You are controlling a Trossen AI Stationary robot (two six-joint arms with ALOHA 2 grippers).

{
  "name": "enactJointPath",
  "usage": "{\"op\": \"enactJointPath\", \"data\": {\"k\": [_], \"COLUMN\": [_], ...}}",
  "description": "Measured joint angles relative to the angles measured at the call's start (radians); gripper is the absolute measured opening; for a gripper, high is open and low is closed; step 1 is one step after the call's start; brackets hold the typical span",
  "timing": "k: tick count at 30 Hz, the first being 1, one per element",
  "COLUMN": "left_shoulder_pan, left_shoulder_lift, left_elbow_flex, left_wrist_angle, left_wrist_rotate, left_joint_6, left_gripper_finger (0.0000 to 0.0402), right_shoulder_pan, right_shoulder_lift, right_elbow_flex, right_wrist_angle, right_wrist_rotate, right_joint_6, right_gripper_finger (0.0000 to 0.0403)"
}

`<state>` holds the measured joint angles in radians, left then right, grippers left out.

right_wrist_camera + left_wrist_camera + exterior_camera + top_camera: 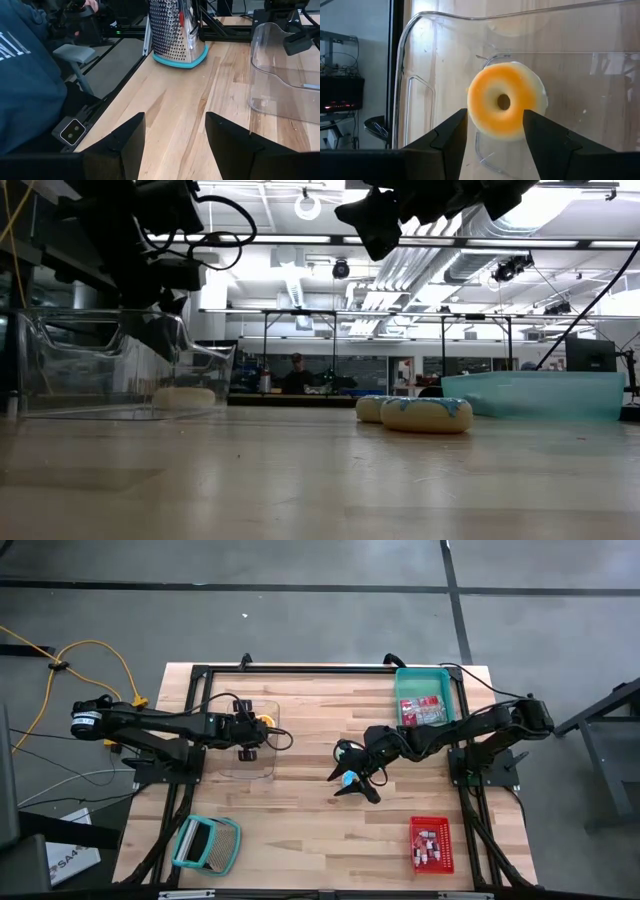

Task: Pick & Place Food Item
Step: Put the blue doughnut into the transparent bin

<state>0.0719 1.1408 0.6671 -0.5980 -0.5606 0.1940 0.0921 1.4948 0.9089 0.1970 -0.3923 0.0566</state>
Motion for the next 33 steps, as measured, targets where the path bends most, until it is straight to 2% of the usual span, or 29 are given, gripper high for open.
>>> {"op": "enactJointPath", "data": {"k": [9, 16, 22, 33], "left_shoulder_pan": [0.000, -0.013, -0.067, -0.191], "left_shoulder_lift": [0.000, 0.000, 0.000, 0.000], "left_elbow_flex": [0.000, 0.004, 0.042, 0.104], "left_wrist_angle": [0.007, 0.105, 0.193, 0.301], "left_wrist_rotate": [-0.035, -0.062, -0.063, -0.060], "left_joint_6": [0.001, 0.074, 0.132, 0.130], "left_gripper_finger": [0.0184, 0.0184, 0.0184, 0.0184], "right_shoulder_pan": [0.000, 0.000, 0.000, 0.000], "right_shoulder_lift": [0.000, 0.000, 0.000, 0.000], "right_elbow_flex": [0.000, 0.000, 0.000, 0.000], "right_wrist_angle": [0.000, 0.000, 0.000, 0.000], "right_wrist_rotate": [0.000, 0.000, 0.000, 0.000], "right_joint_6": [0.000, 0.000, 0.000, 0.003], "right_gripper_finger": [0.0196, 0.0196, 0.0196, 0.0196]}}
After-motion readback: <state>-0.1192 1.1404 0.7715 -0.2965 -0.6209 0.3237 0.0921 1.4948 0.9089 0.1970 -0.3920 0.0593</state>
